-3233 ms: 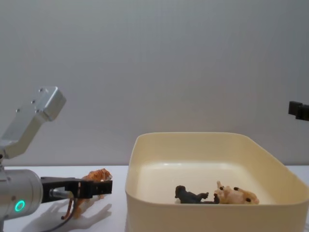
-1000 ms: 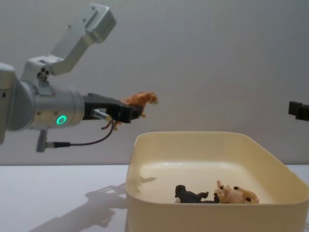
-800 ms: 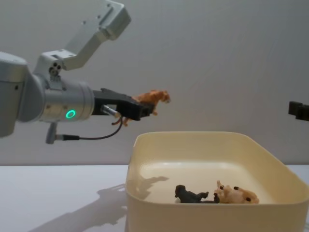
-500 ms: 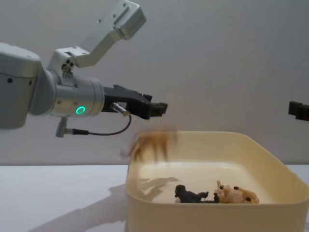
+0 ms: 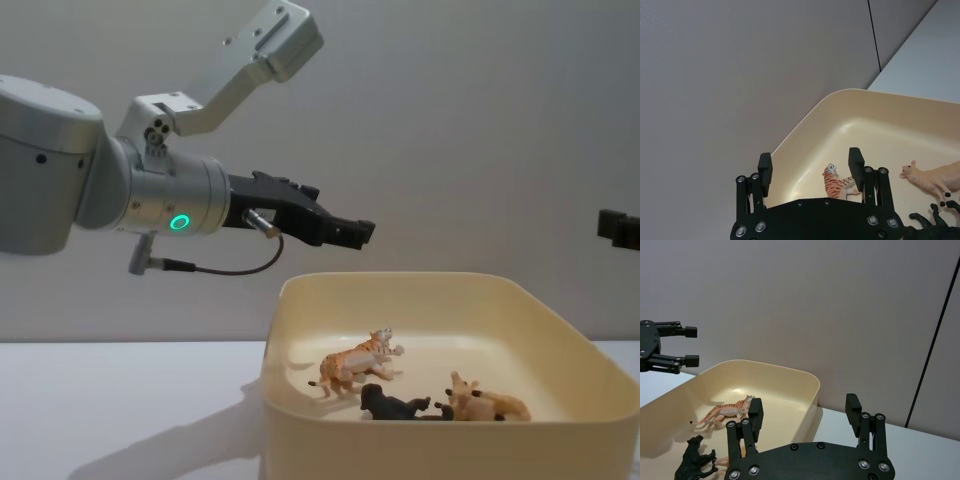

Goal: Pick up the toy alternately with two hands and place it into the central storage box.

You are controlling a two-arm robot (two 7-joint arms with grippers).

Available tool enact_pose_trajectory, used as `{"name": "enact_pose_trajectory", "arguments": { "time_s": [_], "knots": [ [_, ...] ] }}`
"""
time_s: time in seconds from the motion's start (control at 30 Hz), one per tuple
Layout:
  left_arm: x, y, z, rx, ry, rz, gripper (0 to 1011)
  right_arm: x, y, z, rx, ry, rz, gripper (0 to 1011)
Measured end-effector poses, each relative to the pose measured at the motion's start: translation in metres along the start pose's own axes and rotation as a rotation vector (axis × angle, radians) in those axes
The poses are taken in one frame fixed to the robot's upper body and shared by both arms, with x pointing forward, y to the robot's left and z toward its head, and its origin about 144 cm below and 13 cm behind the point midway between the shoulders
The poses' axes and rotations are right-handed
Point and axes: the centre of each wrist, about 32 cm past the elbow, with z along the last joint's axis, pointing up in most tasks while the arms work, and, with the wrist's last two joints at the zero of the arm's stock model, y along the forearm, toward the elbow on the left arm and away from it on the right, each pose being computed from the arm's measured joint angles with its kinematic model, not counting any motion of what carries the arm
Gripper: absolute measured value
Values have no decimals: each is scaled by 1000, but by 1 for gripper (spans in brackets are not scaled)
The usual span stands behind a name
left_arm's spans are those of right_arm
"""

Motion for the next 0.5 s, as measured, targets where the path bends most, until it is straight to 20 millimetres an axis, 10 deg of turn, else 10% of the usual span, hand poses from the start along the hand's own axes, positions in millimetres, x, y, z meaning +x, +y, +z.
{"name": "enact_pose_trajectory", "arguments": {
  "time_s": [0.5],
  "knots": [
    [1,-3,1,1,-14,-14,1001,0,0,0,0,0,0,1001]
  ]
}}
